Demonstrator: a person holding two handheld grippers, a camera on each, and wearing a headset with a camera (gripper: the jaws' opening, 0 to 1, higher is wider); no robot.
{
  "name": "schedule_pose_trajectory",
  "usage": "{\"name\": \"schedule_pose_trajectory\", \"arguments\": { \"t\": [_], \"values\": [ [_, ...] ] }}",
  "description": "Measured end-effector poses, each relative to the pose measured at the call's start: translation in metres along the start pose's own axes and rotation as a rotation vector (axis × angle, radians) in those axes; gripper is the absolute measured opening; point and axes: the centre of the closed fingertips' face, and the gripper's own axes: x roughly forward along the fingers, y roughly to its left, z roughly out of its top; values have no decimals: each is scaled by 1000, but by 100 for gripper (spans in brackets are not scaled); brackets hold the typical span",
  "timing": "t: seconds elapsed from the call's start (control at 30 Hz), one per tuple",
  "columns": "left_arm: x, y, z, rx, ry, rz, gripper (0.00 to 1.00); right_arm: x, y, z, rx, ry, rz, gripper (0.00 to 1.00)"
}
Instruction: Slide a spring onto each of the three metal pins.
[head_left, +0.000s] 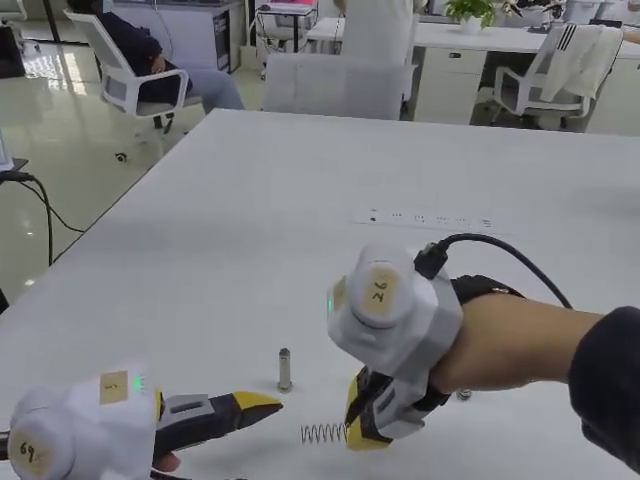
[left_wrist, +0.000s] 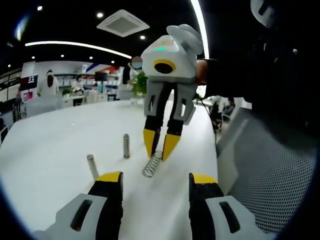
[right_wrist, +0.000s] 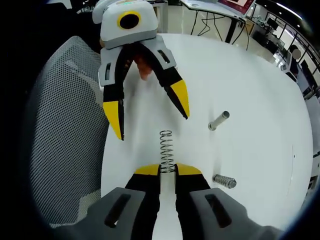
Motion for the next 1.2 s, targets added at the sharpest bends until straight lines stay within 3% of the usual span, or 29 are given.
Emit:
{"name": "schedule_pose_trajectory", "arguments": {
  "t": [0.47,1.2],
  "values": [
    [10,-8,11,74,-8,-67,28,-12,8,7,-22,-16,-5,7],
    [16,-16,11,121,1,-107,4,-12,18,10,-67,-17,29,7]
  ]
}}
